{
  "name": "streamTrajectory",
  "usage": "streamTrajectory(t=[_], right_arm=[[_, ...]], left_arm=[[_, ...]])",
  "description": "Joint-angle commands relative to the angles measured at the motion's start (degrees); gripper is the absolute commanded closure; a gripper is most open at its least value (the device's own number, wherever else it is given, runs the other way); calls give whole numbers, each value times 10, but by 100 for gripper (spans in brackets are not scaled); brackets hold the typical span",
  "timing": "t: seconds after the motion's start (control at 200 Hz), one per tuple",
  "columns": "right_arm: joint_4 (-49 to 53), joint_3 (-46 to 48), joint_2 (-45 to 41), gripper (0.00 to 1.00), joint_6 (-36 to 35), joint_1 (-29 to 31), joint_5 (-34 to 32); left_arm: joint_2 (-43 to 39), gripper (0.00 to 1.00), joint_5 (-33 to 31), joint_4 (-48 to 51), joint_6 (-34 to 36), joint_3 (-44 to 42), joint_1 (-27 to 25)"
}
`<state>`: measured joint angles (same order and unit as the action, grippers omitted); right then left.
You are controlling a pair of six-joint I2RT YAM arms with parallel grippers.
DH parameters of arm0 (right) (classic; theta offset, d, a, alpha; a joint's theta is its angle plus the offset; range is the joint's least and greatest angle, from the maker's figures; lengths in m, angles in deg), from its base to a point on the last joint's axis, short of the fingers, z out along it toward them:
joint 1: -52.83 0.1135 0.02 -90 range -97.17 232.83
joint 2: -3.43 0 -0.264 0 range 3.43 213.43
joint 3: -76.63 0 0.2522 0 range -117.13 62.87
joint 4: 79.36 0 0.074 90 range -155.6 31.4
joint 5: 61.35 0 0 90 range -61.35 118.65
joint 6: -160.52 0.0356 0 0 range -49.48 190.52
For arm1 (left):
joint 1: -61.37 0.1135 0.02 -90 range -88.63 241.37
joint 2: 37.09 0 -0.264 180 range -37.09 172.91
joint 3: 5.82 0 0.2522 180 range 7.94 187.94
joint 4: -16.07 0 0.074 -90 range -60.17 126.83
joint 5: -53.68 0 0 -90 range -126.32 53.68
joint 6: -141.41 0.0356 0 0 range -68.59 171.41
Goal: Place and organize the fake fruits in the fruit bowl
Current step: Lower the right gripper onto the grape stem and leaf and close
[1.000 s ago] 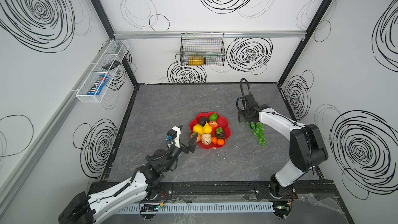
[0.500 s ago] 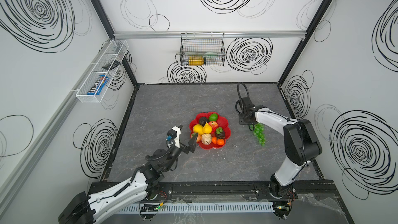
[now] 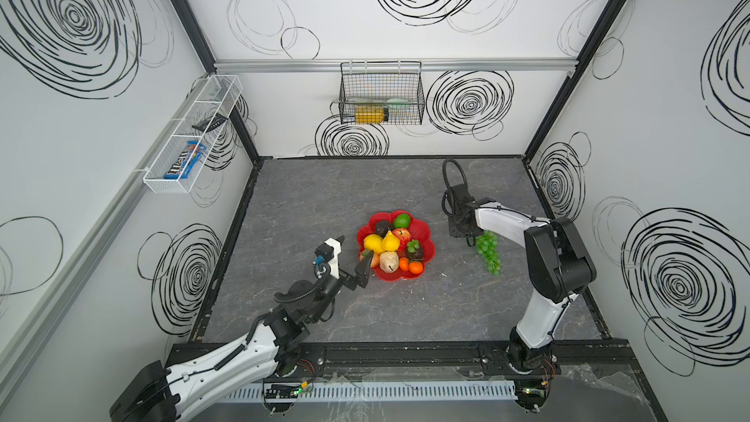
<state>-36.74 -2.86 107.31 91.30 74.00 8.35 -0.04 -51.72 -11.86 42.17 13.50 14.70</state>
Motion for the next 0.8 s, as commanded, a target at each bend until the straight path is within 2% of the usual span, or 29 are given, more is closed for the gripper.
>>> streamTrajectory(t=[0.0, 0.33, 0.665, 0.715, 0.795], right_arm=[[15, -17, 8, 66, 12, 3, -30], [14, -30, 21, 75, 18, 4, -59], [9, -19, 11, 94, 15, 3, -68], [10, -18, 6, 100, 15, 4, -72], [6, -9, -17, 100, 10, 5, -70]], left_arm=[[-1, 1, 8, -23, -1, 11, -3], [0, 1, 9, -26, -1, 11, -4], [4, 1, 8, -28, 1, 11, -3], [4, 1, 8, -29, 1, 10, -4], [6, 1, 8, -30, 1, 10, -3]])
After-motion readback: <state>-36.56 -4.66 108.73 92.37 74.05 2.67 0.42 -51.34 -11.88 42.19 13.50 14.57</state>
